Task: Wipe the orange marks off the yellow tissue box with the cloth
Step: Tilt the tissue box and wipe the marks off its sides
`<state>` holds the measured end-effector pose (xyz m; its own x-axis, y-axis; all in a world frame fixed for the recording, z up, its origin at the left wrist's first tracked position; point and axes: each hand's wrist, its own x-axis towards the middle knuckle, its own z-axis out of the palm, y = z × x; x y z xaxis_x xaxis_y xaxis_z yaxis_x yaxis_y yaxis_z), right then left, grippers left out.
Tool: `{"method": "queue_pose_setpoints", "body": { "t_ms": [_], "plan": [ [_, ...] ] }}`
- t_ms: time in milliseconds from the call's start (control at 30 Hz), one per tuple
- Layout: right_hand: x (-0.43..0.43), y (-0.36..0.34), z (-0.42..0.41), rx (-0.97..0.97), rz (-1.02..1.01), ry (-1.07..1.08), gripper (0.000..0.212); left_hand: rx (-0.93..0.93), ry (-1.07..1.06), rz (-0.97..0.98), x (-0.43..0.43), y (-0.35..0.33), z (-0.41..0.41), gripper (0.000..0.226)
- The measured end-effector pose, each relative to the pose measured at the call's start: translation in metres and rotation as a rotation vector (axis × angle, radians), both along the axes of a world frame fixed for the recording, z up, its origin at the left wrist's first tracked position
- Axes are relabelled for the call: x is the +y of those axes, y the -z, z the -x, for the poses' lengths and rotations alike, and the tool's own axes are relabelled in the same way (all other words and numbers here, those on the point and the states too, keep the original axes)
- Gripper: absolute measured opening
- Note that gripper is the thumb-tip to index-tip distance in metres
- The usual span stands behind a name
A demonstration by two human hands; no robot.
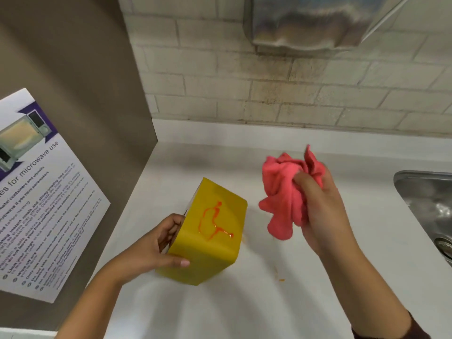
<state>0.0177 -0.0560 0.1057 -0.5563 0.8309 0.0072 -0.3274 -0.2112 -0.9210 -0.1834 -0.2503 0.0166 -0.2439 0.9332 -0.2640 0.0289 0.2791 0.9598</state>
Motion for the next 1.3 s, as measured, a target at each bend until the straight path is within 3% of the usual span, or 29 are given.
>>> {"method": "queue_pose_setpoints", "body": {
  "t_ms": [67, 167, 267, 400, 467, 600, 767, 967, 1067, 1300],
  "plan": [
    [-0.005, -0.02, 0.013, 0.002, -0.092, -0.09, 0.029, 0.026, 0.018, -0.015, -0.003, -0.002, -0.002, 0.09],
    [-0.015, -0.036, 0.035, 0.134, -0.076, -0.296, 0.045, 0.048, -0.025, -0.066, -0.004, -0.003, -0.006, 0.097],
    [-0.018, -0.024, 0.052, 0.224, 0.005, -0.31, 0.032, 0.047, -0.081, -0.113, -0.007, -0.003, -0.009, 0.086],
    [-0.013, 0.02, 0.043, -0.148, -0.341, -0.145, 0.017, -0.015, -0.133, -0.138, -0.011, 0.001, -0.01, 0.063],
    [-0.012, 0.039, 0.033, -0.211, -0.47, -0.161, 0.018, -0.011, -0.15, -0.146, -0.011, 0.001, -0.009, 0.055],
    [-0.018, 0.055, 0.025, -0.224, -0.641, -0.273, 0.034, -0.016, -0.16, -0.16, -0.009, 0.001, -0.011, 0.051],
    [-0.026, 0.059, 0.023, -0.402, -1.052, -0.318, 0.069, -0.028, -0.222, -0.197, -0.01, 0.007, -0.014, 0.049],
    [-0.027, 0.061, 0.023, -0.535, -1.097, -0.35, 0.086, -0.002, -0.236, -0.248, -0.006, 0.005, -0.02, 0.05],
    [-0.032, 0.057, 0.028, -0.555, -1.122, -0.355, 0.097, 0.025, -0.261, -0.275, -0.004, 0.005, -0.023, 0.072],
    [-0.046, 0.053, 0.038, -0.548, -1.246, -0.351, 0.092, 0.041, -0.32, -0.311, 0.001, 0.009, -0.028, 0.068]
  ]
}}
